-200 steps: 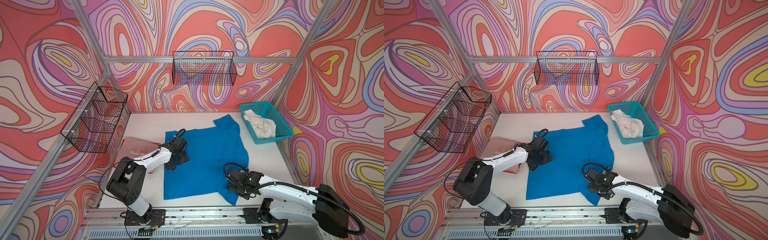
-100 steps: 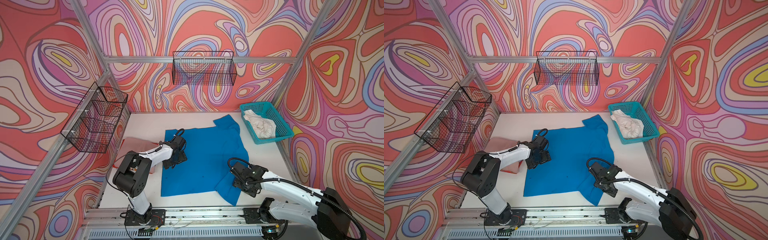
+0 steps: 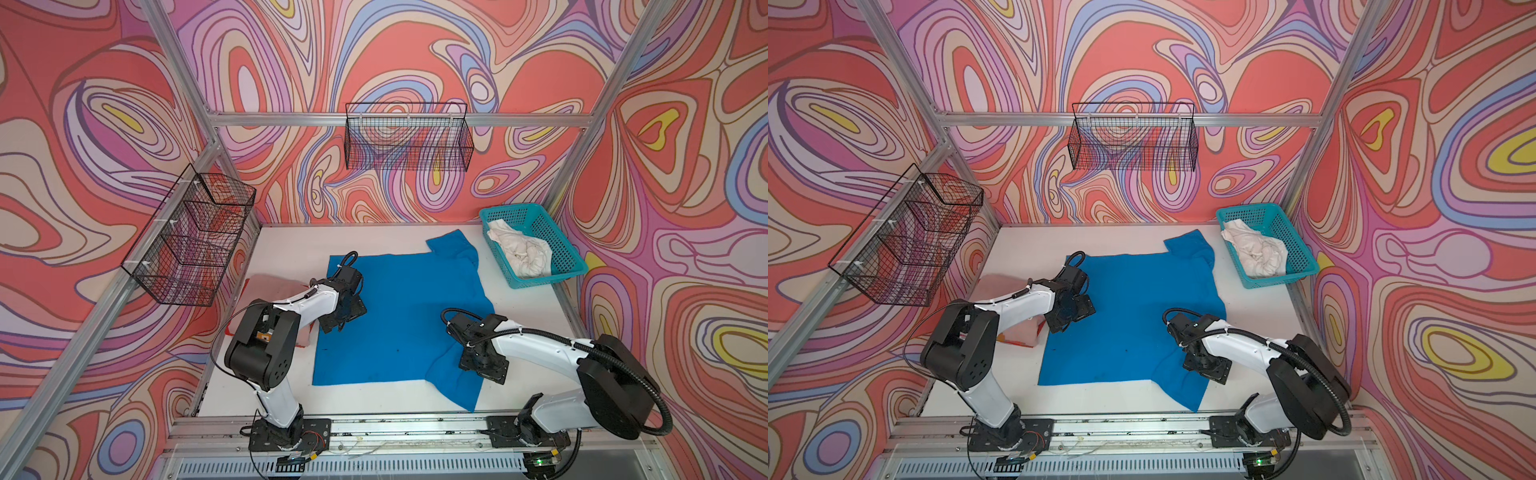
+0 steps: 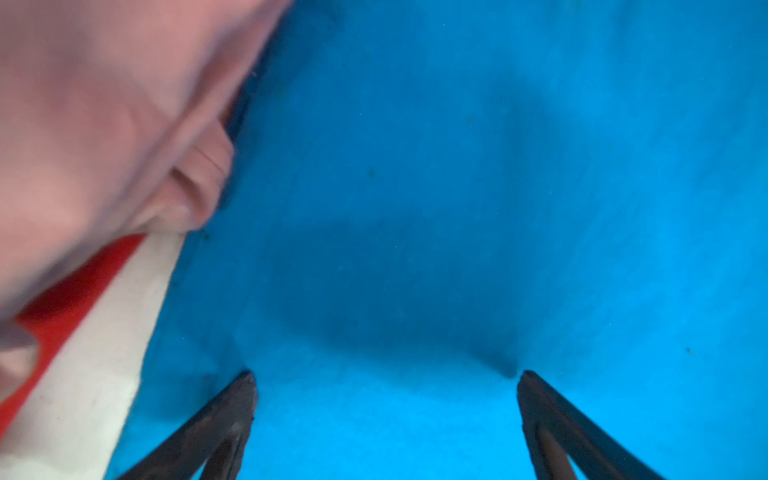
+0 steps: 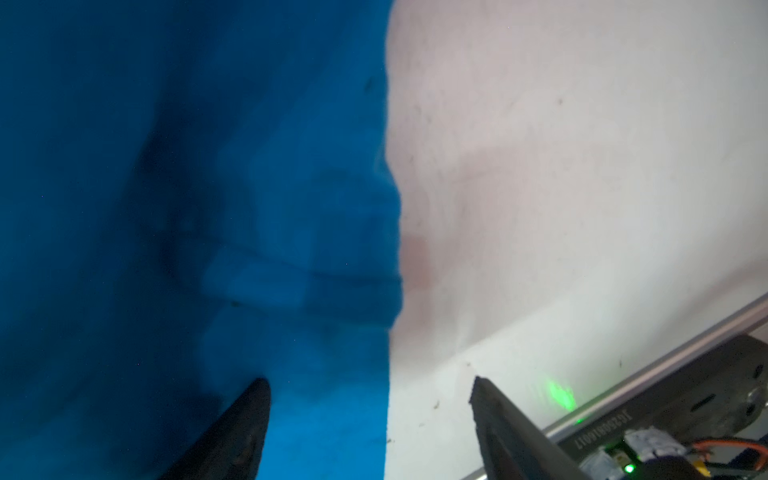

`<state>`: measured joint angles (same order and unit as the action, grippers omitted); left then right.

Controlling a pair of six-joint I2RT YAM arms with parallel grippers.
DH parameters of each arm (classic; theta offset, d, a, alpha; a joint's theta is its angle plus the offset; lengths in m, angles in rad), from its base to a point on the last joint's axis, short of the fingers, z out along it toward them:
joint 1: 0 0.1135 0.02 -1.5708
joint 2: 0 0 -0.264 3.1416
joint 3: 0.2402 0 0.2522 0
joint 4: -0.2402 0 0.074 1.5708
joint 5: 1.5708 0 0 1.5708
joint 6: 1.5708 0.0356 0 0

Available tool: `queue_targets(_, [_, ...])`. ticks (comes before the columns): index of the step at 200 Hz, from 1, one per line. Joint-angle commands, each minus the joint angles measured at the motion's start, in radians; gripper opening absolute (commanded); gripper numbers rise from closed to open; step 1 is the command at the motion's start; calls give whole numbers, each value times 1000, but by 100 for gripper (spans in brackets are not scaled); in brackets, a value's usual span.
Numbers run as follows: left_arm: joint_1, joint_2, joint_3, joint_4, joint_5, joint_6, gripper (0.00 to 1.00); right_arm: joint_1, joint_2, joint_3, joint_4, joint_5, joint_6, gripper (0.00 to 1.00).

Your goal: Fold and stack the t-shirts

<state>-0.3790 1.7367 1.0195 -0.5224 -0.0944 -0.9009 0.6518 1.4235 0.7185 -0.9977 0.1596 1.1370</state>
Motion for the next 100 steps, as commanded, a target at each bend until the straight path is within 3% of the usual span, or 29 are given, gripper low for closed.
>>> queue_targets(1, [28,30,-42,-1,10,6,100,-62,39,-43,-2,14,-60,79])
queue_targets(70, [29,13,-37,-9,-7,23,100,-142,69,29,-79,-42,-152,83])
queue_targets(100, [31,7,-50,6,11,26,100,-172,5,156,-232,76,-108,84])
